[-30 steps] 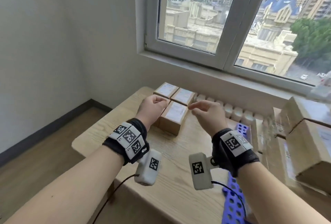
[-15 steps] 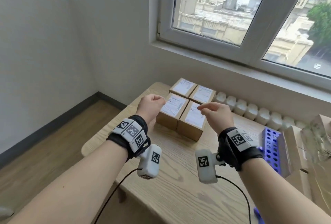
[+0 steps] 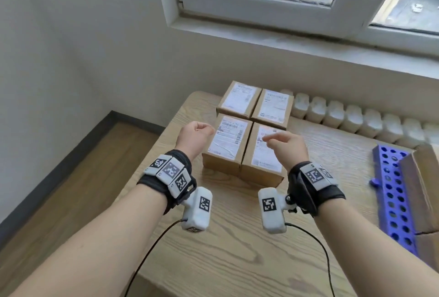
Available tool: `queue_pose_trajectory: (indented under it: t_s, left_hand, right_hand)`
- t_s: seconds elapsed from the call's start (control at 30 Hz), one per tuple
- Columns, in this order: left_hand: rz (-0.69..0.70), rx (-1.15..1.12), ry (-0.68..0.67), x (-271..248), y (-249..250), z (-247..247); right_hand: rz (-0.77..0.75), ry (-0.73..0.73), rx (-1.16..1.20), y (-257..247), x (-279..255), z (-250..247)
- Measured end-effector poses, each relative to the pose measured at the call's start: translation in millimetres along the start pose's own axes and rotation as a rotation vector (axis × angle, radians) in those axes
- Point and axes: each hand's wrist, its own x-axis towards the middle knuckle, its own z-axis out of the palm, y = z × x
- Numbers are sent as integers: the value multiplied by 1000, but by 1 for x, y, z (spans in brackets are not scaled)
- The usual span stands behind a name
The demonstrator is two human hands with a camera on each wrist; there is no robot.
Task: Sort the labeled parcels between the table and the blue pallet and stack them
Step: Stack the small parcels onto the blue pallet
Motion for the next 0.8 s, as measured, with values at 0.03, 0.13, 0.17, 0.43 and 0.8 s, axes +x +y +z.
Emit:
queue_pose_trajectory:
  t_s: [0.03, 0.13, 0.17, 0.43, 0.8]
  left_hand:
    - [-15, -2, -14, 9, -1, 3]
    - [-43, -11, -60, 29, -4, 10]
    - [-51, -15, -71, 36, -5, 13]
    - [-185, -19, -218, 86, -13, 17]
    - [-281, -46, -423, 124, -30, 20]
  right_hand:
    - [26, 28, -5, 4, 5, 2]
    - [116, 97, 17, 12, 15, 5]
    - [150, 118, 38, 14, 18, 7]
    - [293, 37, 303, -11, 42, 52]
    - [326, 115, 209, -24, 51, 78]
